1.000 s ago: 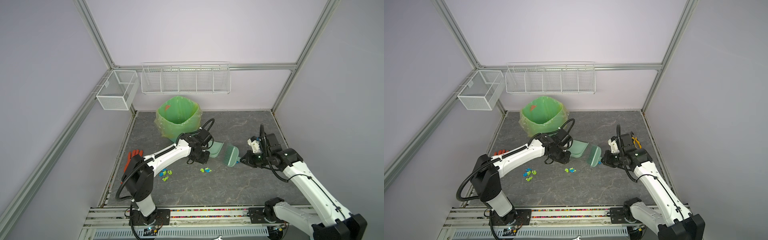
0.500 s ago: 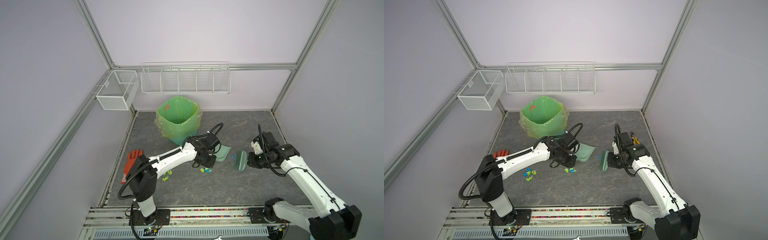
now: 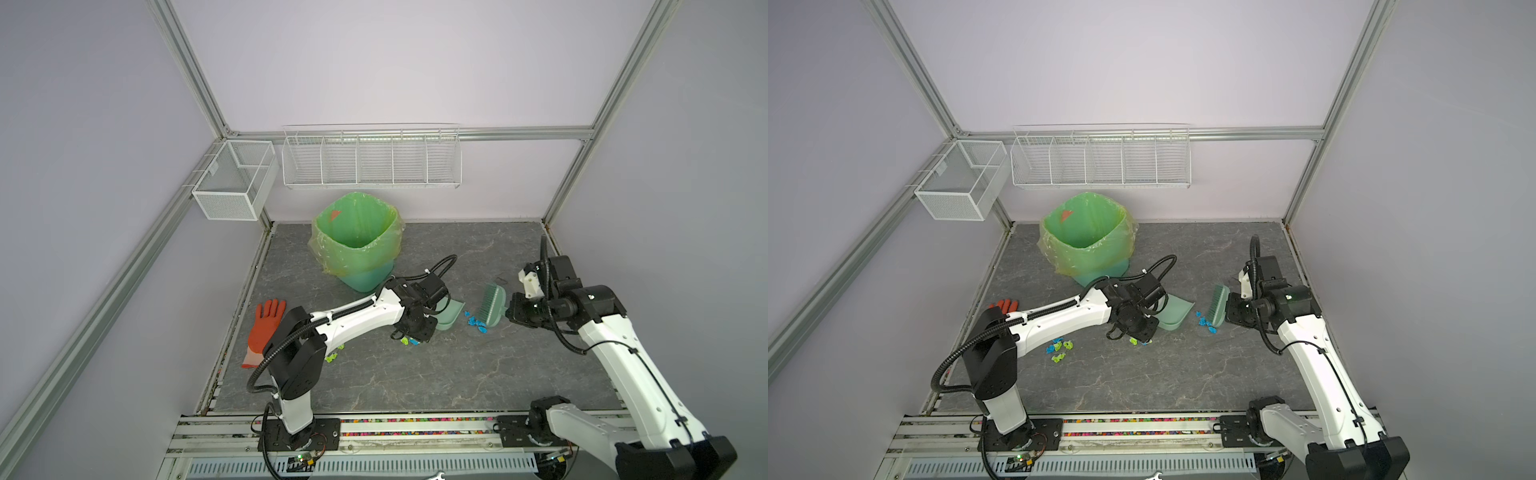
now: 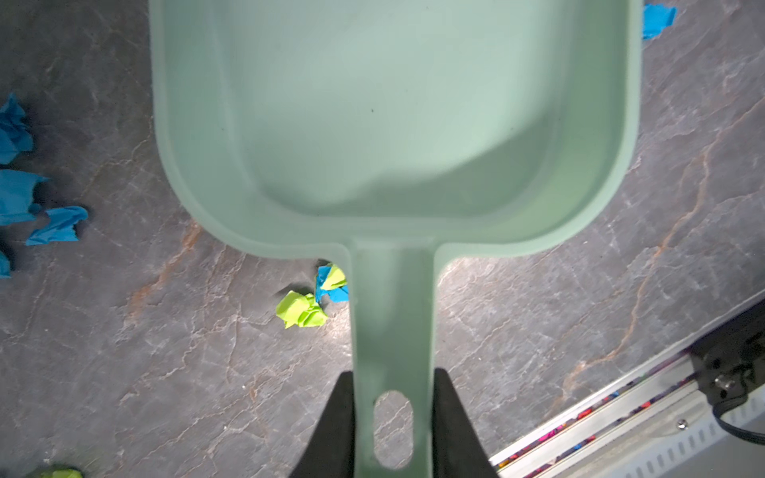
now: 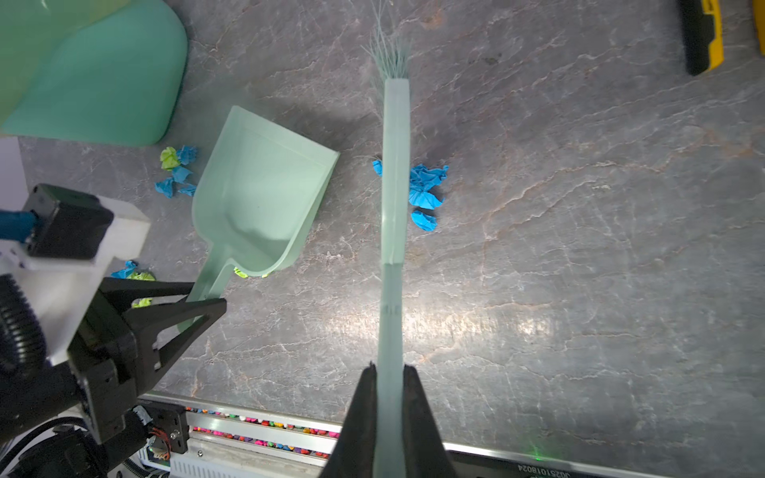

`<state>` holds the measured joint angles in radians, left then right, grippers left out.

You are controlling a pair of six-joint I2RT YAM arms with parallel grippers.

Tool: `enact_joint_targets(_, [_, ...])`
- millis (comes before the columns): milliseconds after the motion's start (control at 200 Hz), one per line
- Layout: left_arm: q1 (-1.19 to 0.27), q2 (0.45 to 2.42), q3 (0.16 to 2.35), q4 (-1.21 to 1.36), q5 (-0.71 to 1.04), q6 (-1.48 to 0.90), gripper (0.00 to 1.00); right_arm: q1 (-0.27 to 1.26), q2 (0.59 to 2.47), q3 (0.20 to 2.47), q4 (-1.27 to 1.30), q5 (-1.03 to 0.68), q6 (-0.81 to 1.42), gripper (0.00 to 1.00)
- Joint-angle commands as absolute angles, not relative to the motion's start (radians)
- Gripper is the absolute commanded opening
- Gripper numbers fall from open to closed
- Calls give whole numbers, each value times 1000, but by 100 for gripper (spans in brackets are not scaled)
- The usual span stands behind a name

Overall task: Sweep away the paper scraps from the table
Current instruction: 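Slide the dustpan toward the blue scraps while the right gripper brushes them in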

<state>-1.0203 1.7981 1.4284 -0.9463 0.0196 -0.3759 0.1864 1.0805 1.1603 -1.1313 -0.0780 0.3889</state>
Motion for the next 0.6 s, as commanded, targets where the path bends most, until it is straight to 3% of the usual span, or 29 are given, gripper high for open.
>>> enact_joint_targets(0, [-1050,1811,1472,-1046,-93,-367,0,168,1099,1214,-1194,4,332,7])
enact_joint_targets(595, [-1115,1816,1469,-1039,-30,-373,0,166,1272,1332,-1223,118,274,7])
